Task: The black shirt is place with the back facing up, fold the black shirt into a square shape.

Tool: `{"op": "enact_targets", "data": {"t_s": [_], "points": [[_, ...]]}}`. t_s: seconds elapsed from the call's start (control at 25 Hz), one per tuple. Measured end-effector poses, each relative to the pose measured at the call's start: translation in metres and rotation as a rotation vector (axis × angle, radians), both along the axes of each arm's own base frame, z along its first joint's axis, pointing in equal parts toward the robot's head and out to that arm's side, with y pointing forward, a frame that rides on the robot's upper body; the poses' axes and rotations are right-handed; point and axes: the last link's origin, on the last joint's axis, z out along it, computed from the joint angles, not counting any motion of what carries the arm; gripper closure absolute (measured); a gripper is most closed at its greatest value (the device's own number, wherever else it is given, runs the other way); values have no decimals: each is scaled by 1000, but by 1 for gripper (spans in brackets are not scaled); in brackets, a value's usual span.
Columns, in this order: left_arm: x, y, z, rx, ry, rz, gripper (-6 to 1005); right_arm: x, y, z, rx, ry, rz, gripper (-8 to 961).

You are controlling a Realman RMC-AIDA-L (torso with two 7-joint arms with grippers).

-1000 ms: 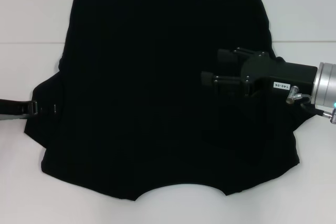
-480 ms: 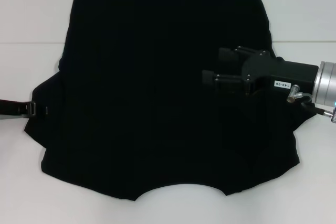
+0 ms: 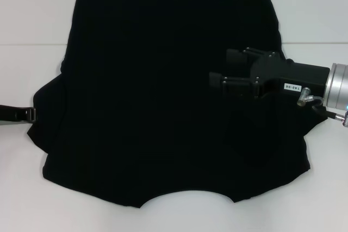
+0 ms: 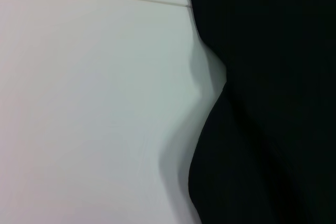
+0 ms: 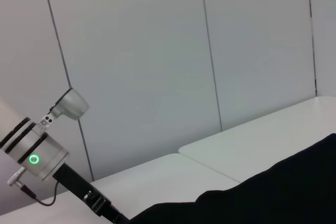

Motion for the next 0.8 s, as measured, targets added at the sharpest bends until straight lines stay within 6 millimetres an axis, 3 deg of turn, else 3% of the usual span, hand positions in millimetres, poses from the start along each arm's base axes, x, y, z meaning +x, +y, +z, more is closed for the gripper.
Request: {"op": "enact_targets", "data": {"t_s": [0.36,0.8], "points": [[0,0,1,-1,0,-1,1001,0,0,0,-1,1,0,38],[-9,-6,19,54,9,22,1001,0,1,1,23,21,0,39]]}}
